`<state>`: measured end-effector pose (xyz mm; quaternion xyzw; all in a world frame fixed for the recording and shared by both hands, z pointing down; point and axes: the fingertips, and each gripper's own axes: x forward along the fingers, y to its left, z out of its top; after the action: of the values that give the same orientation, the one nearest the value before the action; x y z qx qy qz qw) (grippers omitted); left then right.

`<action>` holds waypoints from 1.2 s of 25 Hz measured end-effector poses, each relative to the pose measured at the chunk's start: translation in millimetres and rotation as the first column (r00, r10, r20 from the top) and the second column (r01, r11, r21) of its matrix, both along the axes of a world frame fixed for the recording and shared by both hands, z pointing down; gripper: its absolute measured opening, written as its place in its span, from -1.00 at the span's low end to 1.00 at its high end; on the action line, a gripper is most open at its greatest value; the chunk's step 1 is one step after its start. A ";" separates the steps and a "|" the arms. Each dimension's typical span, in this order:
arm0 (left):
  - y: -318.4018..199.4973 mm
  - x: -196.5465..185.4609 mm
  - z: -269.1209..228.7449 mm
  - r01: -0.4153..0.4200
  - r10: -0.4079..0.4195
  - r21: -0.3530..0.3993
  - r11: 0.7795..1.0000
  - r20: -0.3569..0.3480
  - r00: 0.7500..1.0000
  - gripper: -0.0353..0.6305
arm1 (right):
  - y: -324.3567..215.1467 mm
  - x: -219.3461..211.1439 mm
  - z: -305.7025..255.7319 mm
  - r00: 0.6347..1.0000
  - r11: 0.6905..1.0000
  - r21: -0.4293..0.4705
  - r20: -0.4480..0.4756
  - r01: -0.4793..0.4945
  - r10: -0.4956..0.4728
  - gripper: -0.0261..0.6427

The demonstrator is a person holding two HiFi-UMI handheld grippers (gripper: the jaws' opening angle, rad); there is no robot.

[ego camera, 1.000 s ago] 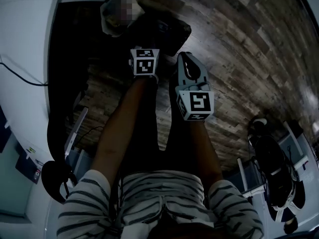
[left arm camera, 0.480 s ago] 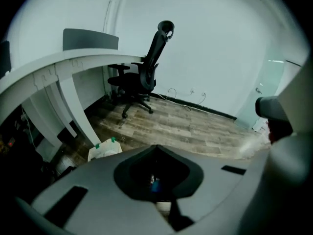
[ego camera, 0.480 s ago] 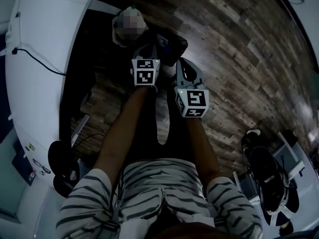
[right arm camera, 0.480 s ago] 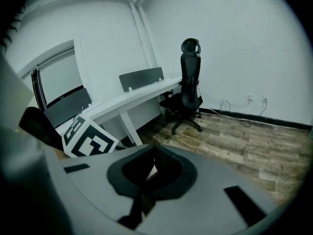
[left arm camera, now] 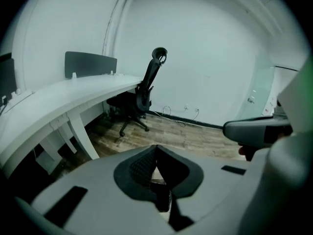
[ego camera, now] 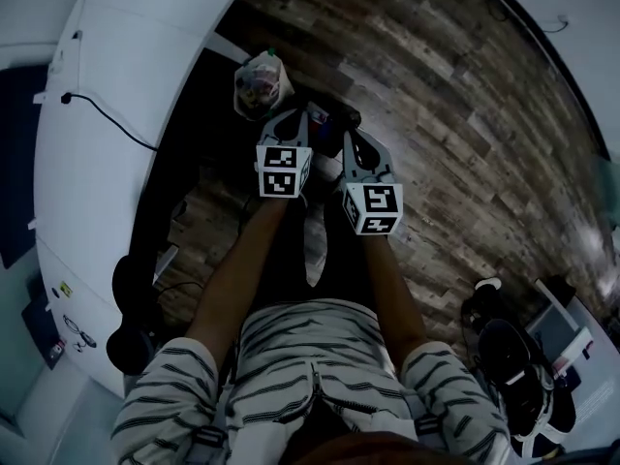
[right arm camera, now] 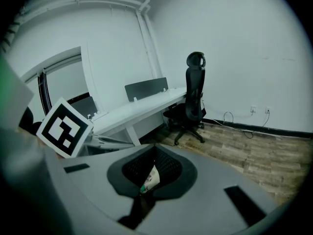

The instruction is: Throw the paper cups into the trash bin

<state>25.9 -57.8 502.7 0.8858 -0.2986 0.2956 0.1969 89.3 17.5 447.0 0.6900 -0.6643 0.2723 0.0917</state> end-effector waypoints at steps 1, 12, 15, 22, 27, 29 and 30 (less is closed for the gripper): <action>1.1 -0.7 -9.1 0.003 -0.003 0.008 1.000 -0.009 1.000 -0.82 | 0.0 -1.3 -5.4 1.000 1.000 0.005 -0.004 0.004 -0.004 -0.90; 14.0 -9.8 -100.8 0.034 -0.026 0.086 0.996 -0.096 0.995 -0.82 | 4.8 0.0 -74.9 0.999 0.997 0.070 -0.044 0.025 -0.021 -0.90; 17.8 -9.9 -124.2 0.038 -0.026 0.102 0.994 -0.115 0.993 -0.82 | 6.9 -0.8 -93.0 0.999 0.996 0.089 -0.042 0.027 -0.023 -0.90; 21.4 -12.6 -171.9 0.043 -0.018 0.152 0.987 -0.160 0.987 -0.82 | 6.0 -0.3 -132.2 0.996 0.990 0.134 -0.076 0.045 -0.035 -0.90; 25.6 -22.6 -198.6 0.051 -0.015 0.187 0.981 -0.190 0.982 -0.82 | 3.4 -6.9 -155.8 0.997 0.983 0.179 -0.073 0.048 -0.036 -0.90; 28.2 -26.7 -209.5 0.054 -0.013 0.202 0.978 -0.202 0.979 -0.82 | 2.3 -10.7 -167.9 0.996 0.978 0.200 -0.083 0.057 -0.041 -0.90; 28.4 -28.6 -215.2 0.054 -0.009 0.211 0.976 -0.208 0.978 -0.82 | 0.3 -12.4 -174.0 0.995 0.976 0.211 -0.092 0.061 -0.043 -0.90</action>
<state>-2.7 -29.4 287.5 0.9229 -0.3209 0.1653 0.1341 76.8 17.8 273.0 0.6894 -0.7029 0.1666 0.0533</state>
